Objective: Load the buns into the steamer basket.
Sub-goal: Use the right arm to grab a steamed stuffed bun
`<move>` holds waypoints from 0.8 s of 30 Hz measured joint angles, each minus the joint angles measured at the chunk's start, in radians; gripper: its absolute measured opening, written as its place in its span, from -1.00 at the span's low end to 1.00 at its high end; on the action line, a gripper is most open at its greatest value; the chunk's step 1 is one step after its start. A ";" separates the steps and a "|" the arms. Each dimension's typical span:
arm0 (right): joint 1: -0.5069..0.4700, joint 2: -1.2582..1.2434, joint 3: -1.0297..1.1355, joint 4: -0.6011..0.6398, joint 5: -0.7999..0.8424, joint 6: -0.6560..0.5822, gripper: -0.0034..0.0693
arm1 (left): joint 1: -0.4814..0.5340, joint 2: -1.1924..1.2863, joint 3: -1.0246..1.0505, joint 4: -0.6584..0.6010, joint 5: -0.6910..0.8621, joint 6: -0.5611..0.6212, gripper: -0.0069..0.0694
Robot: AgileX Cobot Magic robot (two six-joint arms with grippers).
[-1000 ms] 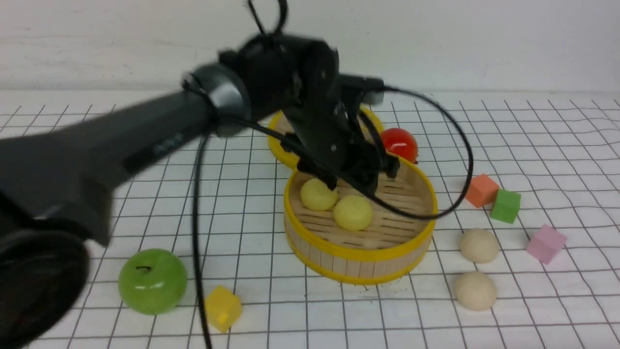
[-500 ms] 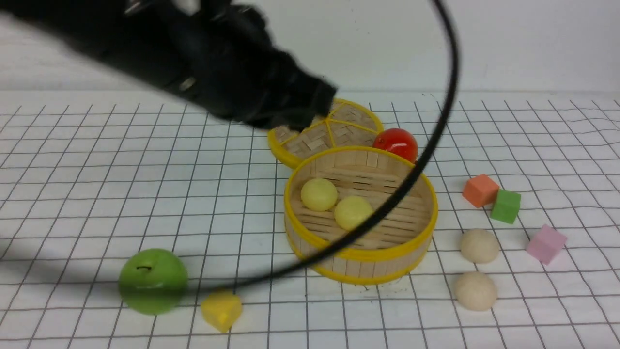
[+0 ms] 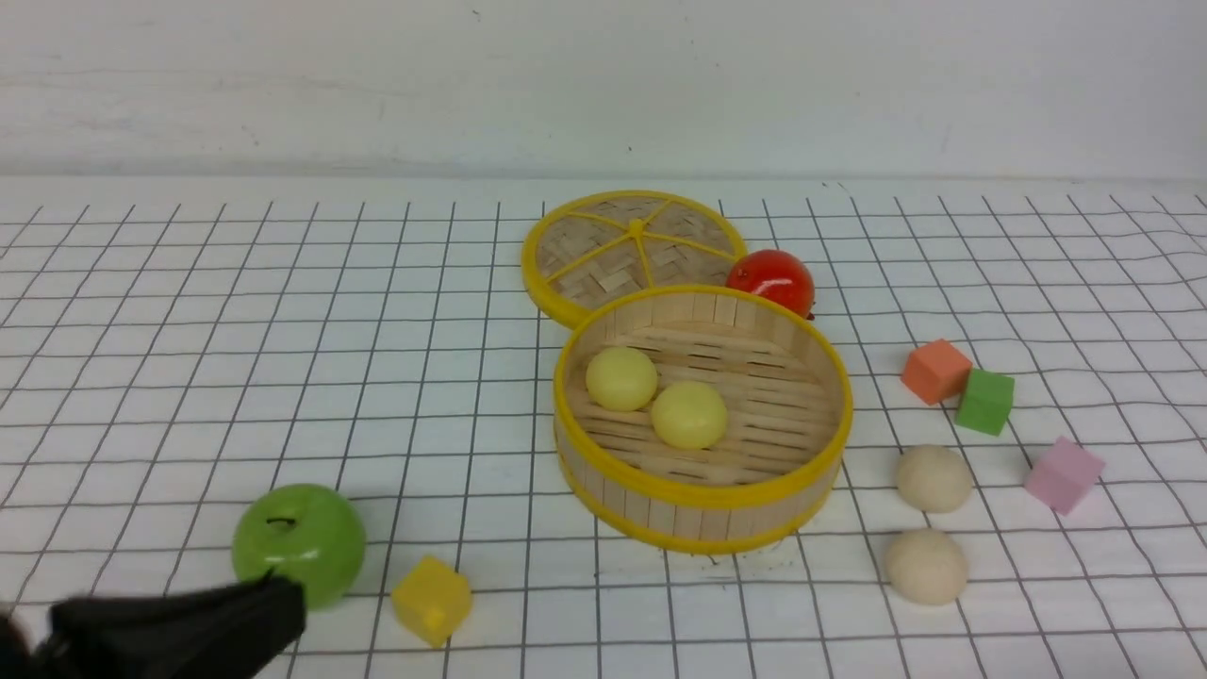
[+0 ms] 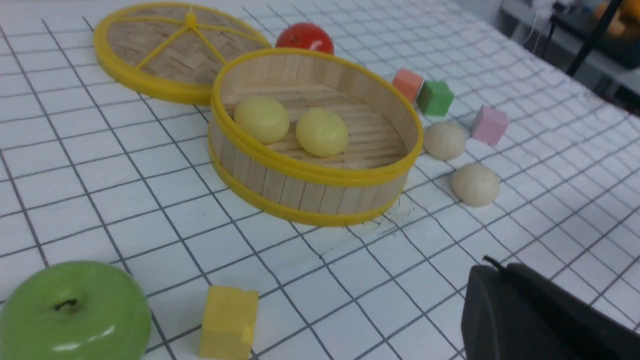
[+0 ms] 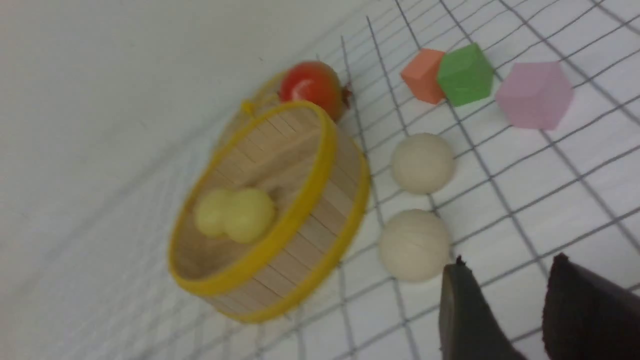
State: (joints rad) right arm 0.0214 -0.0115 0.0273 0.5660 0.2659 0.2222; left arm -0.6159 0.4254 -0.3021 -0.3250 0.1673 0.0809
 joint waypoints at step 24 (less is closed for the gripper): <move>0.109 1.241 -0.877 -0.188 0.586 -0.349 -0.90 | 0.000 -0.177 0.235 -0.019 -0.077 0.000 -0.85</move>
State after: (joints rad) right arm 0.1305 1.2292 -0.8494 0.3782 0.8518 -0.1267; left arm -0.6159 0.2481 -0.0667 -0.3436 0.0907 0.0809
